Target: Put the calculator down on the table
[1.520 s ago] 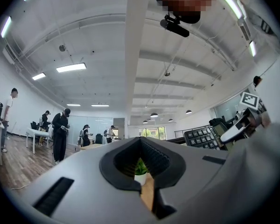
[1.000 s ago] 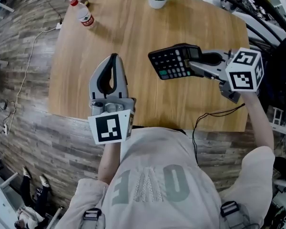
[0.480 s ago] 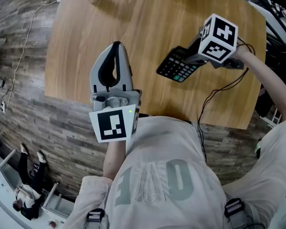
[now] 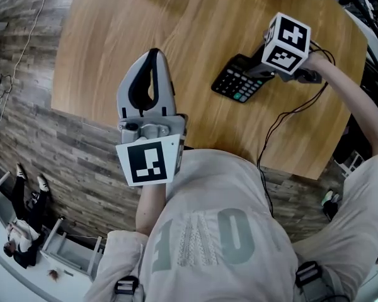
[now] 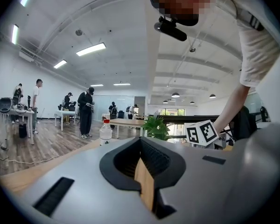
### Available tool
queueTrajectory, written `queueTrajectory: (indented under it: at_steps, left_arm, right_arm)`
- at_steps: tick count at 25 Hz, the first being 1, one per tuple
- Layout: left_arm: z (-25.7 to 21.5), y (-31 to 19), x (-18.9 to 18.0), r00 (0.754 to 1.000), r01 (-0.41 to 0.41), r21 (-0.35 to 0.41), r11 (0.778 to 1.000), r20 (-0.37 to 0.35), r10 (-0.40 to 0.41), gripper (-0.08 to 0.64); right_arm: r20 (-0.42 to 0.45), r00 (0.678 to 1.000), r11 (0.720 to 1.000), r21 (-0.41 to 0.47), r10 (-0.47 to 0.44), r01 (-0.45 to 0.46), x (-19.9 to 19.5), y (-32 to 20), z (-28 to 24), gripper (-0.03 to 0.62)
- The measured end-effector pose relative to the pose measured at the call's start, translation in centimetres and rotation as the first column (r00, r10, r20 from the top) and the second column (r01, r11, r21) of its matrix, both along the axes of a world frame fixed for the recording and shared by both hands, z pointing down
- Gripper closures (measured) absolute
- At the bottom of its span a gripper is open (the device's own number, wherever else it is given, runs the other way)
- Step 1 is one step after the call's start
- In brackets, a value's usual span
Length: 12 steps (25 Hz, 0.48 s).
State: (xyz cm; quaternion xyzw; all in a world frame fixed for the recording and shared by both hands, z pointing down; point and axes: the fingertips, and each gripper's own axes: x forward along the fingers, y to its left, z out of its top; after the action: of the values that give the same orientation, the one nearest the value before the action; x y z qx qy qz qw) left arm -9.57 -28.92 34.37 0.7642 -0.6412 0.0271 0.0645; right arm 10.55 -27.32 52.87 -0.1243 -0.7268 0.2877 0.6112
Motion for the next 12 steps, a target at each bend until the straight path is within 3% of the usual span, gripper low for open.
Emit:
queueTrajectory:
  at_steps: [12]
  left_arm:
    - [0.8, -1.1, 2.1, 1.000, -0.021, -0.017, 1.000, 0.012, 0.022, 0.551]
  right_arm:
    - [0.025, 1.000, 0.999, -0.052, 0.000, 0.001, -0.4, -0.4, 2.4, 0.505]
